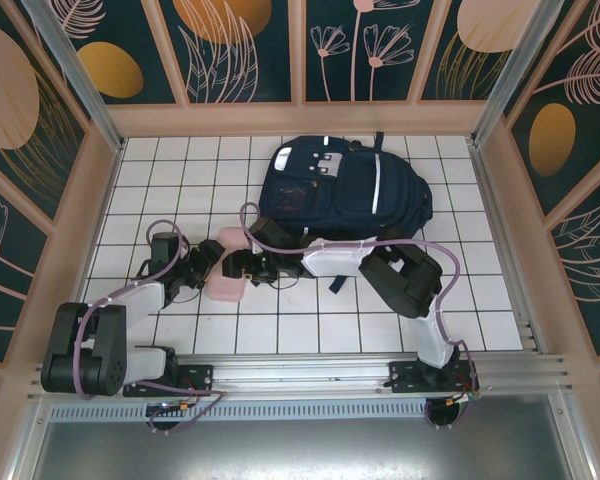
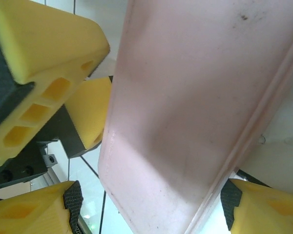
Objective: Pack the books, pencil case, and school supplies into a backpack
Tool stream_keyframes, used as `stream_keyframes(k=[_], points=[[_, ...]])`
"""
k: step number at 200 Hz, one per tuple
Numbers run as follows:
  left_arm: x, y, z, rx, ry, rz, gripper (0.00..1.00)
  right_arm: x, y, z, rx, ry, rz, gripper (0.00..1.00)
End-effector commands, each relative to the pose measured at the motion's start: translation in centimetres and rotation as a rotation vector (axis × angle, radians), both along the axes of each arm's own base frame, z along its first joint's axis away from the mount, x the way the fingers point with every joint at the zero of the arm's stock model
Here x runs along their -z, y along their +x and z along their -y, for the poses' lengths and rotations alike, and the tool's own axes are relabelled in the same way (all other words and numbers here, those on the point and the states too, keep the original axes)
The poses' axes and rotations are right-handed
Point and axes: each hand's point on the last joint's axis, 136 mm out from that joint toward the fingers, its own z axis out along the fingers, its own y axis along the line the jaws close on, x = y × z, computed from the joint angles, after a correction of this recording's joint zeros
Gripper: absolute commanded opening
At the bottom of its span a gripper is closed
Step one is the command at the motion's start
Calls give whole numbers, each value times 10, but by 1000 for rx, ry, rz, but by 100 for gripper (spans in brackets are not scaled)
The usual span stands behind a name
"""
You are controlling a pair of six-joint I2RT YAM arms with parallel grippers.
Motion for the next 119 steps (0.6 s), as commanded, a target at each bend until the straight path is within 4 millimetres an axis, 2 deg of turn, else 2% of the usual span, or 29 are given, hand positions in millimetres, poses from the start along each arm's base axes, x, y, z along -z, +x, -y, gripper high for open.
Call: stream_keyframes(k=[1, 21, 61, 119], points=[[-3, -18, 21, 74, -100, -44, 73, -84, -8, -28, -50, 274, 89, 76], [-3, -19, 22, 76, -103, -45, 73, -96, -11, -29, -47, 327, 86, 76], [-6, -21, 22, 74, -111, -37, 73, -105, -14, -31, -49, 366, 84, 77], [-11, -25, 20, 54, -112, -30, 73, -90, -15, -49, -80, 350, 57, 77]])
